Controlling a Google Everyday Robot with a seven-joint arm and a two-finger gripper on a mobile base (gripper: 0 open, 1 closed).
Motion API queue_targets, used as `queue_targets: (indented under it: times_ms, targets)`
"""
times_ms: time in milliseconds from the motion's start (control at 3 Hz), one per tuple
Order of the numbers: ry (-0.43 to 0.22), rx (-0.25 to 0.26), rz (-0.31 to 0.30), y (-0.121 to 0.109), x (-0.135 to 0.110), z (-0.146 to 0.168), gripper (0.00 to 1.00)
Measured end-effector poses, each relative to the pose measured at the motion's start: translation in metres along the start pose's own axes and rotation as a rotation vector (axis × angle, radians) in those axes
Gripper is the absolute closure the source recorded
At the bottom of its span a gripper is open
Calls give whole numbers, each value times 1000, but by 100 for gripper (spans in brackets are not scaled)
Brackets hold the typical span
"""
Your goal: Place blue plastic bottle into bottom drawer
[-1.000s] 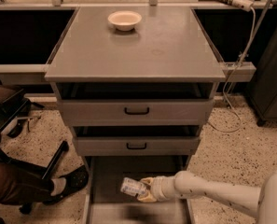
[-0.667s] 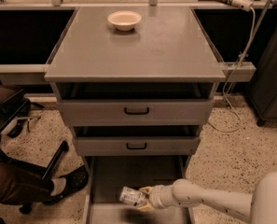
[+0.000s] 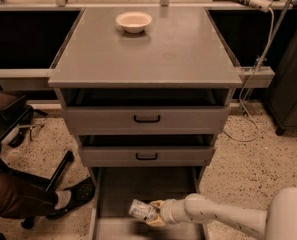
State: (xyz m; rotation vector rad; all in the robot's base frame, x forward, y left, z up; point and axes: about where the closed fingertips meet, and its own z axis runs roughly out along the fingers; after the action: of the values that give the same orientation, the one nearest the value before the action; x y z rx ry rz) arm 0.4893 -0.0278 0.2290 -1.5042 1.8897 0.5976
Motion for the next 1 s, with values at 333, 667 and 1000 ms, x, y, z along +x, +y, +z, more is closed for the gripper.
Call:
queue_targets:
  times_ms: [333, 667, 1000]
  targets:
    - [5, 12, 18, -9, 18, 17, 100]
    - [16, 10, 47, -11, 36, 30, 100]
    - [35, 1, 79, -9, 53, 42, 100]
